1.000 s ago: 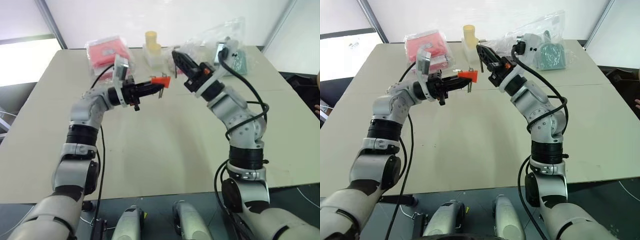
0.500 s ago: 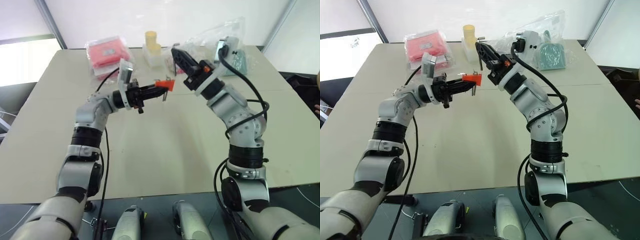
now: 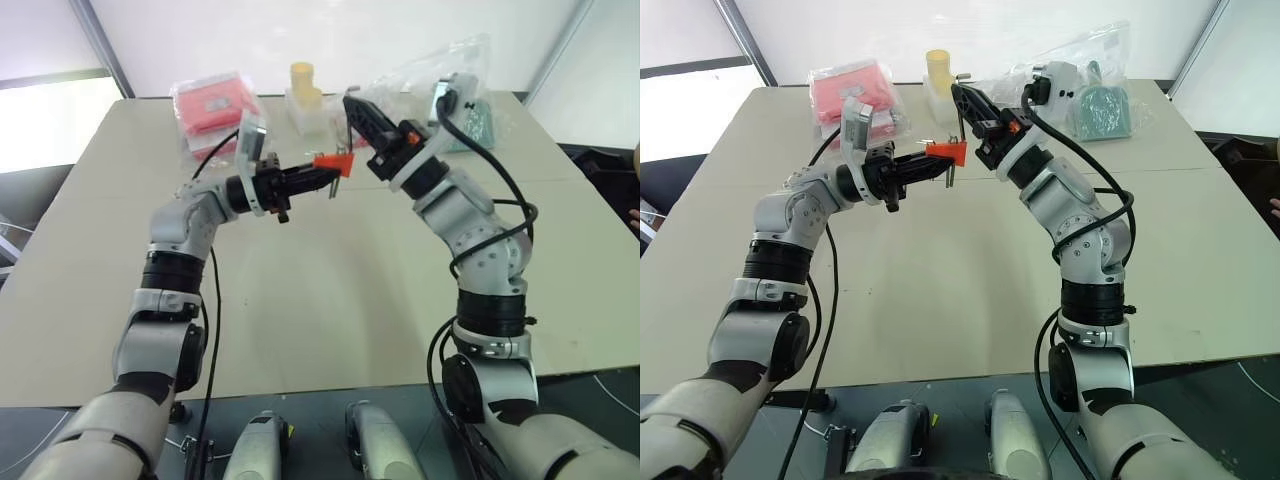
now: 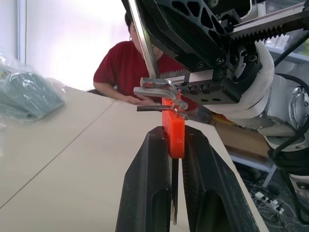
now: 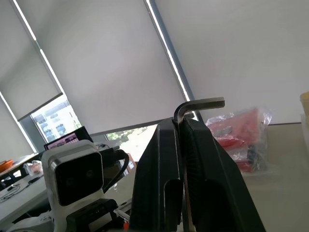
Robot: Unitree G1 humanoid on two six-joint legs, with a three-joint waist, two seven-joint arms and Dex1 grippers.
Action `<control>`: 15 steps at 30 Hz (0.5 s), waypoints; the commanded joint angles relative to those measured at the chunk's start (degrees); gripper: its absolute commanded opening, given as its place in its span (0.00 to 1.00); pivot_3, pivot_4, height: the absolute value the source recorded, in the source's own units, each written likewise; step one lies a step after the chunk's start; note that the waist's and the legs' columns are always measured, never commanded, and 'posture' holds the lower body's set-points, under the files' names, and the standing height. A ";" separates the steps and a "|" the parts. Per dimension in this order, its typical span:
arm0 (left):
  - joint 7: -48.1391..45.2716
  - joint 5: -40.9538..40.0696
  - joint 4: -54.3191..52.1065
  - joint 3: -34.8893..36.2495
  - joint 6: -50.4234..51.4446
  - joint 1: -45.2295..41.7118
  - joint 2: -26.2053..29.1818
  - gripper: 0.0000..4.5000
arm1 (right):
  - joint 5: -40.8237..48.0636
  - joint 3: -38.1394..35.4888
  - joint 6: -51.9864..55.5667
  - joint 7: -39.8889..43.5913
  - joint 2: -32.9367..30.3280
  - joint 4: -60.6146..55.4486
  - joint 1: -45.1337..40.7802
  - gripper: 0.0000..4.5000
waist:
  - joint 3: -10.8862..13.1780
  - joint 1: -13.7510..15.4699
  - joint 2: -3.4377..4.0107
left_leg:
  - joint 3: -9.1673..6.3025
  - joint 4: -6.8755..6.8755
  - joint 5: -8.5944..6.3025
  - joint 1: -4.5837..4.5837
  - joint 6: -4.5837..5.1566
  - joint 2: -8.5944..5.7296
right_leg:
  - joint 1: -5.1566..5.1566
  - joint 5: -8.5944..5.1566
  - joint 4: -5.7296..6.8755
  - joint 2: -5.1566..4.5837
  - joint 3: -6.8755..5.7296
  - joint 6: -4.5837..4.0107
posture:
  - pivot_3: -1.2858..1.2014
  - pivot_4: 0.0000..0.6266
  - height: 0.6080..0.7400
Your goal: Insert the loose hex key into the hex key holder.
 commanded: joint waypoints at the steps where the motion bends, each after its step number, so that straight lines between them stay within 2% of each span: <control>1: 0.26 -0.99 -1.49 1.51 -1.31 -2.02 0.43 0.00 | 0.47 -0.35 -0.85 0.09 0.19 -2.29 -0.43 0.01 | 0.00 0.00 0.00 | 0.00 0.00 0.00 0.00 0.00 0.00 | 0.00 0.00 0.00 0.00 0.00 0.00 | 0.52 0.24 0.99; 15: 0.79 -0.32 0.31 1.24 -3.02 -2.52 0.19 0.00 | 0.64 -0.15 -0.69 -0.23 0.40 -2.89 -0.15 0.01 | 0.00 0.00 0.00 | 0.00 0.00 0.00 0.00 0.00 -0.01 | 0.00 0.00 0.00 0.00 0.00 0.00 | 0.52 0.24 0.99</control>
